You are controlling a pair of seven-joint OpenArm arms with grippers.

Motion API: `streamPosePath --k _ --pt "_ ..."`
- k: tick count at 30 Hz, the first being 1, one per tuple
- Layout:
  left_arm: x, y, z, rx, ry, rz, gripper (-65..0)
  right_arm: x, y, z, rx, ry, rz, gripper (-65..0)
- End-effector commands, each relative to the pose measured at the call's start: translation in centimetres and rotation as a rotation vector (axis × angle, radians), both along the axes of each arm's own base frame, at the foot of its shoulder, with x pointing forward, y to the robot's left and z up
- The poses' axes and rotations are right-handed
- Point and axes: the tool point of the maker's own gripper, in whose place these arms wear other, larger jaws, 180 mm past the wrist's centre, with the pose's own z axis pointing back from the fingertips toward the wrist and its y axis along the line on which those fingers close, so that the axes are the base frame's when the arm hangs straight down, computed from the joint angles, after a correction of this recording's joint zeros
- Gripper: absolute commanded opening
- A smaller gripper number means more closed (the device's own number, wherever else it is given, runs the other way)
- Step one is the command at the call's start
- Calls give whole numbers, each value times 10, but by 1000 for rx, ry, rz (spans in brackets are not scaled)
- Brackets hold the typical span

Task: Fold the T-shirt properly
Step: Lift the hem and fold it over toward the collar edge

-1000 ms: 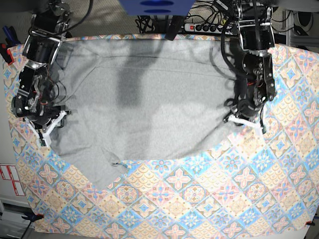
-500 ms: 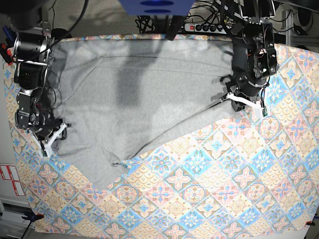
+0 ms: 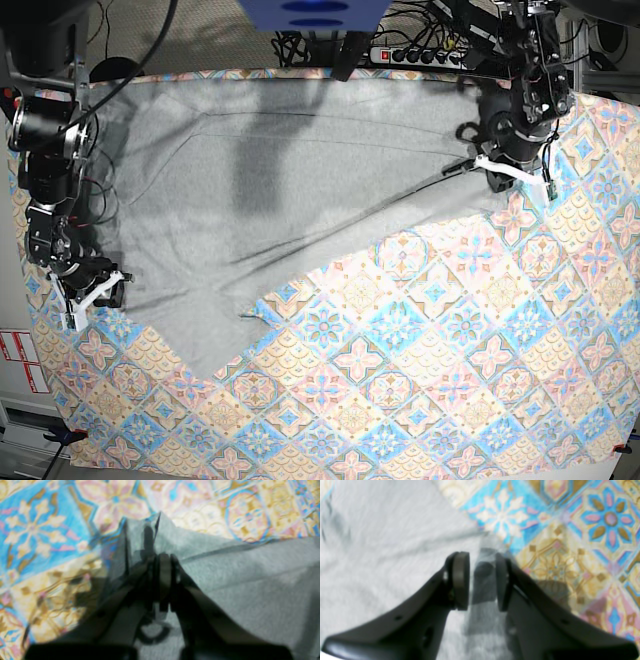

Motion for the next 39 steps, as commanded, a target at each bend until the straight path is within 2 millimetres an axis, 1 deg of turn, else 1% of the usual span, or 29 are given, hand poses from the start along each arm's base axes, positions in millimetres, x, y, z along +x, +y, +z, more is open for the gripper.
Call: streamPosePath --k 1,2,4,9,12,17,21,23,26,28,32,34,35,37,39 --pt "6 6 12 19 -42 4 -650 15 -13 23 -10 -67 -19 -468" --pt "6 6 11 17 -40 5 -650 13 -20 23 -21 -64 -40 -468" --pt "5 6 11 17 -39 5 -650 13 -27 21 -38 -64 -73 -450" --pt "2 5 9 15 -31 6 -650 10 -30 18 -44 -56 -86 -303" --pt "5 3 15 18 -50 1 -650 10 -30 18 -45 -55 -85 -262" --pt "9 2 24 24 -76 -7 -650 9 -30 17 -46 -53 -84 -261" --pt "9 2 24 24 -76 -7 -650 7 -27 11 -105 -24 -34 -261" --pt "6 2 23 24 -68 -7 -650 3 -27 8 -131 -22 -13 -261" --pt "5 0 22 14 -68 -5 -650 -26 -28 -21 -121 30 -20 -261" --pt "6 -1 23 -9 -75 -1 -650 -38 -27 -33 -109 47 -29 -261" --pt "7 -4 24 -42 -84 5 -650 -47 -28 -41 -98 65 -41 -261" --pt "7 -4 24 -40 -83 4 -650 -50 -26 -45 -95 76 -39 -261" --pt "7 -4 24 -40 -83 4 -650 -55 -21 -50 -89 90 -34 -263" --pt "7 -4 25 -41 -84 3 -650 -58 -16 -55 -83 100 -27 -290" --pt "7 -4 25 -41 -84 3 -650 -59 -16 -56 -82 103 -25 -358"
